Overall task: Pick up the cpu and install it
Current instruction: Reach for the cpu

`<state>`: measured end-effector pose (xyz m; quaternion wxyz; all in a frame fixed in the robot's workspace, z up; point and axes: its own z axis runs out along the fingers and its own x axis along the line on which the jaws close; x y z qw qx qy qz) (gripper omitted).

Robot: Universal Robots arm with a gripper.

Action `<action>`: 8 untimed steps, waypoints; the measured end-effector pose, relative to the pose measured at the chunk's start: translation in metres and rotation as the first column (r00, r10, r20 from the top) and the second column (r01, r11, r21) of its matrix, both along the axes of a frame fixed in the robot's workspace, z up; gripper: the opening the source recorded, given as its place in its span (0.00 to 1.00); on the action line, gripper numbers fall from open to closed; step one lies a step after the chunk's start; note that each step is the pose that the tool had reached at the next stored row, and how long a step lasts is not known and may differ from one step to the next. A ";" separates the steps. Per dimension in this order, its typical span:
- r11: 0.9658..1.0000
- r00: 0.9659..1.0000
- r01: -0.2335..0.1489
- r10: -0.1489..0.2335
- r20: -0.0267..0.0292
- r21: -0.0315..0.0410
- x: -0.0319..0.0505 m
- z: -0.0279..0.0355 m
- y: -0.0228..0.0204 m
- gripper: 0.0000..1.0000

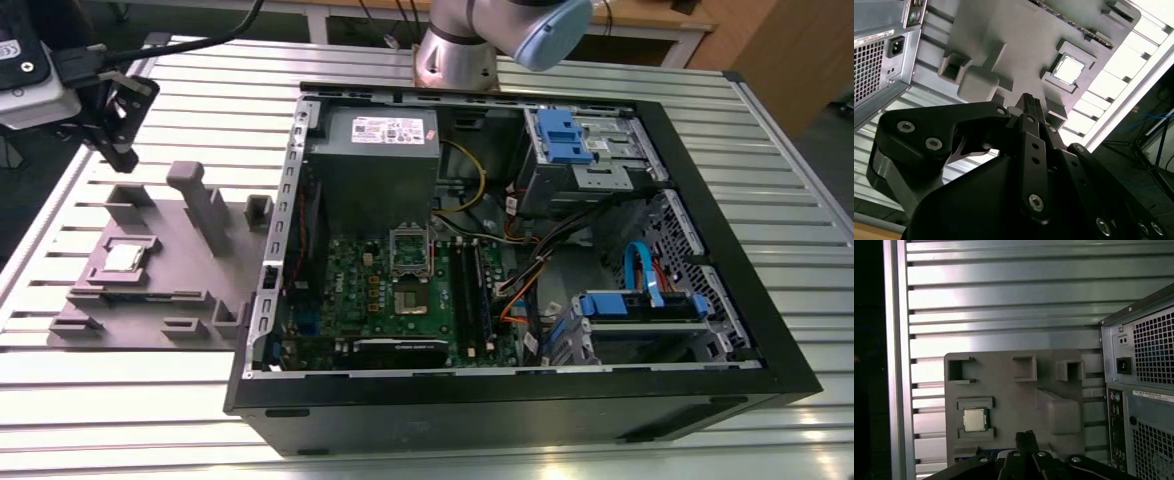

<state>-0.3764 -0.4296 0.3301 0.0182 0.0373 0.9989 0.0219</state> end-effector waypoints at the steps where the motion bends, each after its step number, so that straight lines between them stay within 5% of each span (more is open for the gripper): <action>1: 1.000 1.000 0.000 0.000 0.000 0.000 -0.0021 -0.0019 -0.0003 0.10; 8: 1.000 1.000 0.000 0.000 0.000 0.000 -0.0146 -0.0144 -0.0022 0.10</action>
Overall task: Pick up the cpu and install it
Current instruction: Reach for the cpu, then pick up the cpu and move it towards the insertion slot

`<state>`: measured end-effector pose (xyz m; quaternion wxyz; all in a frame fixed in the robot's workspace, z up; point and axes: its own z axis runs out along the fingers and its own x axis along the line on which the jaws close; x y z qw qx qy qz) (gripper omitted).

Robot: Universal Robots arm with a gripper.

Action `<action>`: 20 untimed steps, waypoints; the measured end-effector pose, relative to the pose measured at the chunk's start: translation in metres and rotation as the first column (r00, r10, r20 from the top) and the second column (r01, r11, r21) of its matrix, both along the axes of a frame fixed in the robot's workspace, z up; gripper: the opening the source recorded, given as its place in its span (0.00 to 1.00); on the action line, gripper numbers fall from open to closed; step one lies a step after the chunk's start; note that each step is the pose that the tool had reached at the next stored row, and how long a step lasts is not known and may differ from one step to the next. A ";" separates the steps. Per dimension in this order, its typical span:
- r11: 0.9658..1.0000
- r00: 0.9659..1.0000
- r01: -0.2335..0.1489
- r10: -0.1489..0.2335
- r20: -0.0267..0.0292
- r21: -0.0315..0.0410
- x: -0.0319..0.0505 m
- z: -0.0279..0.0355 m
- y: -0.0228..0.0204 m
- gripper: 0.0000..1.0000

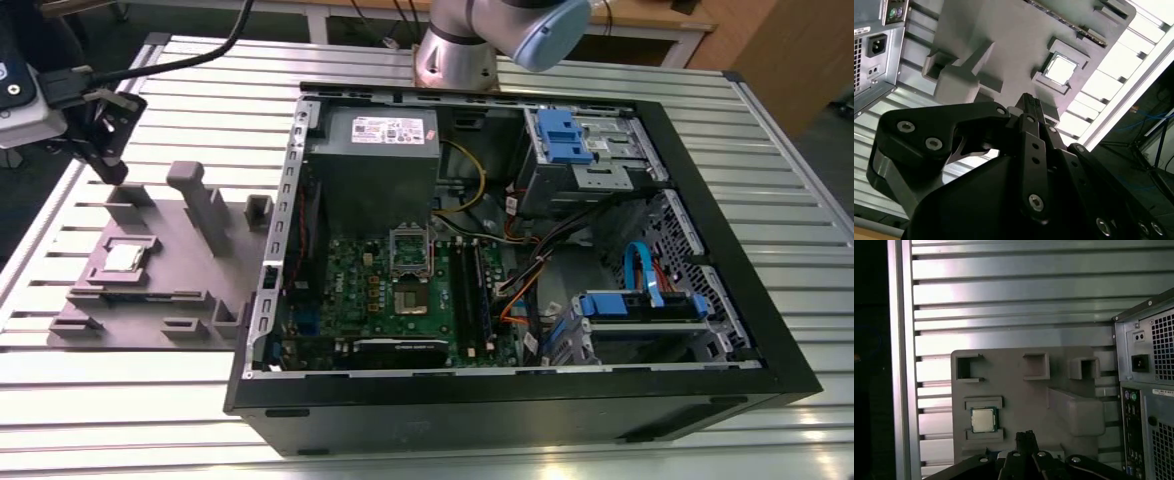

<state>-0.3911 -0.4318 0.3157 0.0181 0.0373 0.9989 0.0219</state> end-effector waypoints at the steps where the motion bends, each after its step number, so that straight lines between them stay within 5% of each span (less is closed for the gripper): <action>1: 1.000 1.000 0.000 0.000 0.000 0.000 -0.0014 -0.0020 -0.0002 0.10; 10: 1.000 1.000 0.000 0.000 -0.001 0.000 -0.0090 -0.0132 -0.0024 0.10; 20: 1.000 1.000 0.000 0.000 -0.002 -0.001 -0.0107 -0.0162 -0.0026 0.10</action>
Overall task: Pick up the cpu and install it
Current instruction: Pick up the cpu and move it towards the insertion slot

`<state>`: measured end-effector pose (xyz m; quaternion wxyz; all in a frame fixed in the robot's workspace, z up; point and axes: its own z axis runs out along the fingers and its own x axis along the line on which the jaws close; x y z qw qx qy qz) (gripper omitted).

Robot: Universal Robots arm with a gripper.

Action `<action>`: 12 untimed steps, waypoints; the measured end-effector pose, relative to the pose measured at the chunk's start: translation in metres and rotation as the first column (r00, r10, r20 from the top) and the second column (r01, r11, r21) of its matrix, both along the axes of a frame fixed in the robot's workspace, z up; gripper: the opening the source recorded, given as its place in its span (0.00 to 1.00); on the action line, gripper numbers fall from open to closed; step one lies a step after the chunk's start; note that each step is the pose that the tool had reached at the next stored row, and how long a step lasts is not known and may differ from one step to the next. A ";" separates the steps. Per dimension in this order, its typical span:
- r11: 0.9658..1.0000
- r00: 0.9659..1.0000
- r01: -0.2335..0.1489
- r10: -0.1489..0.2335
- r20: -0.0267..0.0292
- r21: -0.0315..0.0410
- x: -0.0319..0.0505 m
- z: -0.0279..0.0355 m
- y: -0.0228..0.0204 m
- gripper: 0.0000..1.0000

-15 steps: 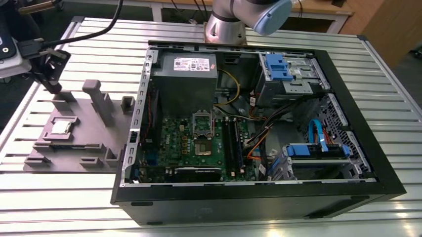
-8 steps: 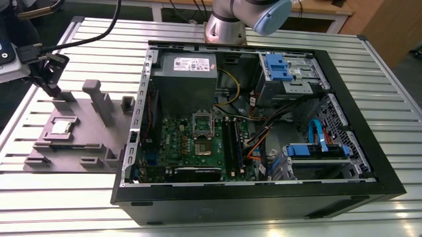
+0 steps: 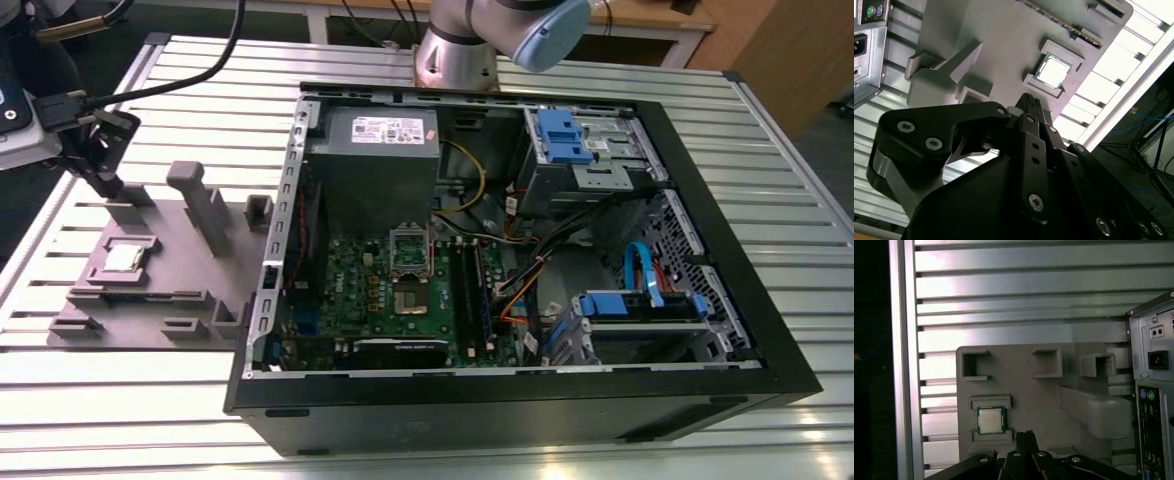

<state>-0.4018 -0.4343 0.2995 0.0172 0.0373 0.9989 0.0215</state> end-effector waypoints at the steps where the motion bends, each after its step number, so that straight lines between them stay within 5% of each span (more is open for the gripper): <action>1: 1.000 1.000 0.000 0.000 0.000 0.000 -0.0004 0.0000 0.0000 0.10; 12: 1.000 1.000 0.000 0.000 0.000 0.000 -0.0094 -0.0008 0.0000 0.10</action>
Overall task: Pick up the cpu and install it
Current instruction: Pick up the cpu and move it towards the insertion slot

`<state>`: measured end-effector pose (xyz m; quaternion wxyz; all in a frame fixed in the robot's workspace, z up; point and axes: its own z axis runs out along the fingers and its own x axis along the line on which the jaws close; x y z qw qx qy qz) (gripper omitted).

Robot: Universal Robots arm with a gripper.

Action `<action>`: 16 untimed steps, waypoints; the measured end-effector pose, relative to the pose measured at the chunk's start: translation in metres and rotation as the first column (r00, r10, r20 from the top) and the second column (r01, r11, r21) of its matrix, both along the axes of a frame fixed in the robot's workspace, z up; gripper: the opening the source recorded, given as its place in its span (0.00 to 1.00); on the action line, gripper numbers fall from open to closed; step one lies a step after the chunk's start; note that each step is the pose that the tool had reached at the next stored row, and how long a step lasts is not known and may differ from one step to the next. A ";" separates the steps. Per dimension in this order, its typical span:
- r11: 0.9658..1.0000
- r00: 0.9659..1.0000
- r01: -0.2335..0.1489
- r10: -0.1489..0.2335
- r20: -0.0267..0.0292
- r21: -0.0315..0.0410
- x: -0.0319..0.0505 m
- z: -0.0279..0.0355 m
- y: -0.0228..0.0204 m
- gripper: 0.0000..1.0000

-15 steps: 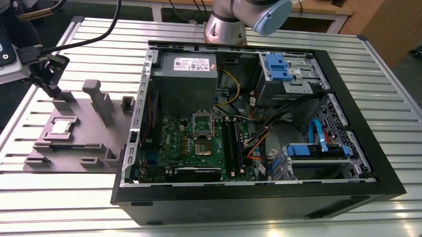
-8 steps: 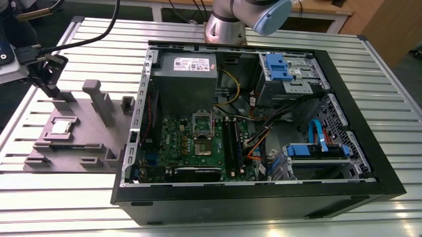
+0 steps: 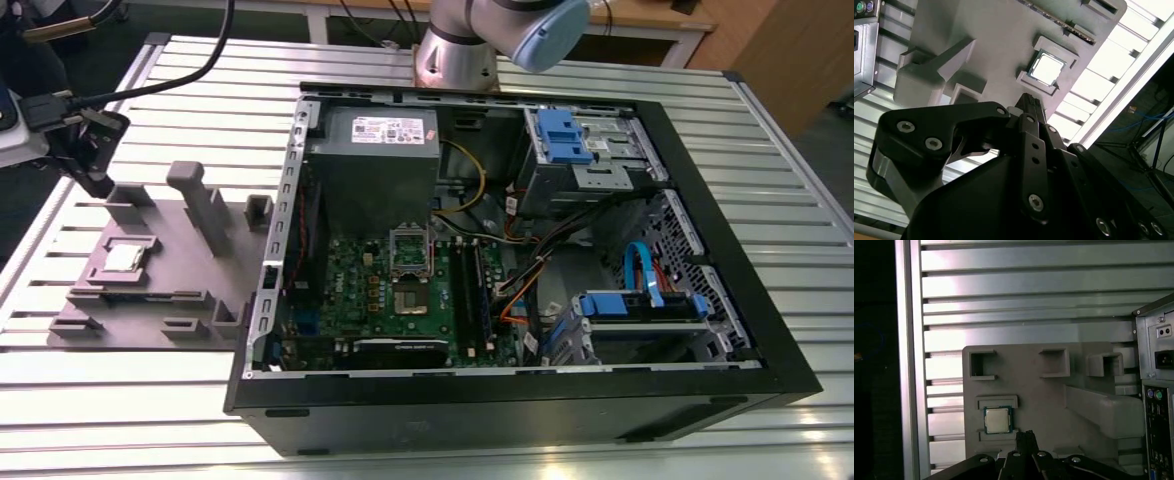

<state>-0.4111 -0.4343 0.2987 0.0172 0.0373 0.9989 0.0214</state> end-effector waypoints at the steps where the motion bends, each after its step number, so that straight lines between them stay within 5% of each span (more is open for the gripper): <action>1: 1.000 1.000 0.000 0.000 0.000 0.000 -0.0008 -0.0002 0.0000 0.10; 10: 1.000 1.000 0.000 0.000 0.000 0.000 -0.0113 -0.0045 -0.0001 0.10; 16: 1.000 1.000 0.000 0.000 0.000 0.000 -0.0150 -0.0128 -0.0005 0.10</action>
